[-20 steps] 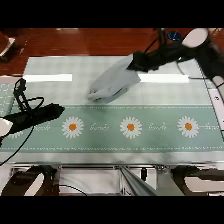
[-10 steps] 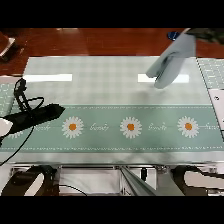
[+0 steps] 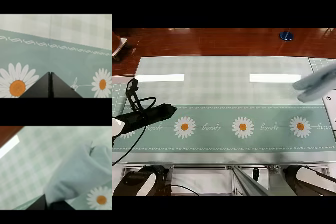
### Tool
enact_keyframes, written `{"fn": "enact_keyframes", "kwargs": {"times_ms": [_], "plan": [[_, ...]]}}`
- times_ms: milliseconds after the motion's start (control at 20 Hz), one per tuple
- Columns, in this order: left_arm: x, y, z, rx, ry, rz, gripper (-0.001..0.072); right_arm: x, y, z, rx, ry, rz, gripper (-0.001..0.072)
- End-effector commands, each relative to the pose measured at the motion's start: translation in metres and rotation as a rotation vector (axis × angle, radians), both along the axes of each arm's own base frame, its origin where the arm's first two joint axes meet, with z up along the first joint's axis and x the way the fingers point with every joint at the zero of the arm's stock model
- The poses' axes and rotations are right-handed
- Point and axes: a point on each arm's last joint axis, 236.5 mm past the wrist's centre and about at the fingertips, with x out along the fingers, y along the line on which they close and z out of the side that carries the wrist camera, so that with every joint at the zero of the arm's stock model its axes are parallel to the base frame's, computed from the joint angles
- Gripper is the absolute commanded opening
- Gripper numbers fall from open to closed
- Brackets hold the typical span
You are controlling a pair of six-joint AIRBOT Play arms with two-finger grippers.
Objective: Fold the shirts.
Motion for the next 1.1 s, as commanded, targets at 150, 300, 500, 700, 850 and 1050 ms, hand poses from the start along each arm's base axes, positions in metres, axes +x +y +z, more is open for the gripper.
{"fn": "enact_keyframes", "kwargs": {"times_ms": [150,300,500,700,850,1050], "plan": [[0.001,0.0,0.0,0.001,-0.003,0.001,0.002,-0.079,-0.06,0.013,-0.062,0.049,-0.274,0.0021],[0.004,0.002,0.002,0.002,-0.017,0.01,0.002,-0.119,-0.074,-0.014,-0.05,0.119,-0.349,0.0021],[0.008,0.004,0.005,0.002,-0.036,0.022,0.002,-0.192,-0.074,-0.078,0.034,0.26,-0.494,0.0021],[0.009,0.004,0.005,0.002,-0.038,0.024,0.002,-0.263,-0.056,-0.132,0.123,0.399,-0.762,0.0022],[0.008,0.0,0.006,0.002,-0.04,0.012,0.002,-0.331,-0.034,-0.172,0.075,0.646,-0.97,0.0084],[0.006,-0.009,0.006,0.002,-0.046,-0.018,0.002,-0.352,-0.033,-0.193,-0.031,0.784,-0.91,0.0414]]}}
